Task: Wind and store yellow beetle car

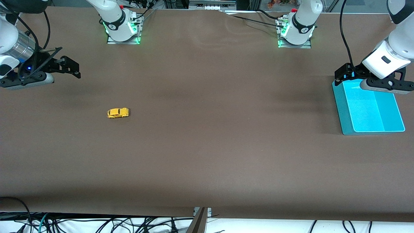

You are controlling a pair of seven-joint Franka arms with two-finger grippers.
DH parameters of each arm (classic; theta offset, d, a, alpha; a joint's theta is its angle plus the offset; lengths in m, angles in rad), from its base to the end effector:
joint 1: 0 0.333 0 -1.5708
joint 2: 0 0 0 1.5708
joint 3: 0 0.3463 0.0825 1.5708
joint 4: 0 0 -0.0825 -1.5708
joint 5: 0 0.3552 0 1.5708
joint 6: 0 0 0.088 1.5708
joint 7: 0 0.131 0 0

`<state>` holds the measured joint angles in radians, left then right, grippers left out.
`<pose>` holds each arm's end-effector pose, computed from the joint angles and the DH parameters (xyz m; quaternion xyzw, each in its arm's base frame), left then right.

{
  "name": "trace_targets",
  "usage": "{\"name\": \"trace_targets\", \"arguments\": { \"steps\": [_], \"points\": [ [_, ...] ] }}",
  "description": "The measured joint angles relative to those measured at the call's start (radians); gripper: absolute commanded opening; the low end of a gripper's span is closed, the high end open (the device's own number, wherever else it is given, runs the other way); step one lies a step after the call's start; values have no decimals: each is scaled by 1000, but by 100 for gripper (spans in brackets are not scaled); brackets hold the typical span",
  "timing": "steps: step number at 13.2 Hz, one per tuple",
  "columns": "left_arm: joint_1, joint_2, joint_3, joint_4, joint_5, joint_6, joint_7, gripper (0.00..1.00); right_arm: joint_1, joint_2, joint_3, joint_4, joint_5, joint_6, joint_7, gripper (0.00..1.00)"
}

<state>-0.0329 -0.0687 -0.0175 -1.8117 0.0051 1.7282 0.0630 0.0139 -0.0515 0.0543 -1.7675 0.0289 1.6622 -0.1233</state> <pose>0.5080 -0.0253 0.5723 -0.9983 0.0571 0.0074 0.0031 0.5073 0.0389 0.5778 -0.9951 -0.0938 0.0266 0.0137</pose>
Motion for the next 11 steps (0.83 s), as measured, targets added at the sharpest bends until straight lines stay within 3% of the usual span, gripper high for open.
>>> {"name": "trace_targets", "arguments": {
  "steps": [11],
  "points": [
    [0, 0, -3, 0, 0, 0, 0, 100, 0, 0, -1, 1, 0, -22, 0, 100]
  ]
}}
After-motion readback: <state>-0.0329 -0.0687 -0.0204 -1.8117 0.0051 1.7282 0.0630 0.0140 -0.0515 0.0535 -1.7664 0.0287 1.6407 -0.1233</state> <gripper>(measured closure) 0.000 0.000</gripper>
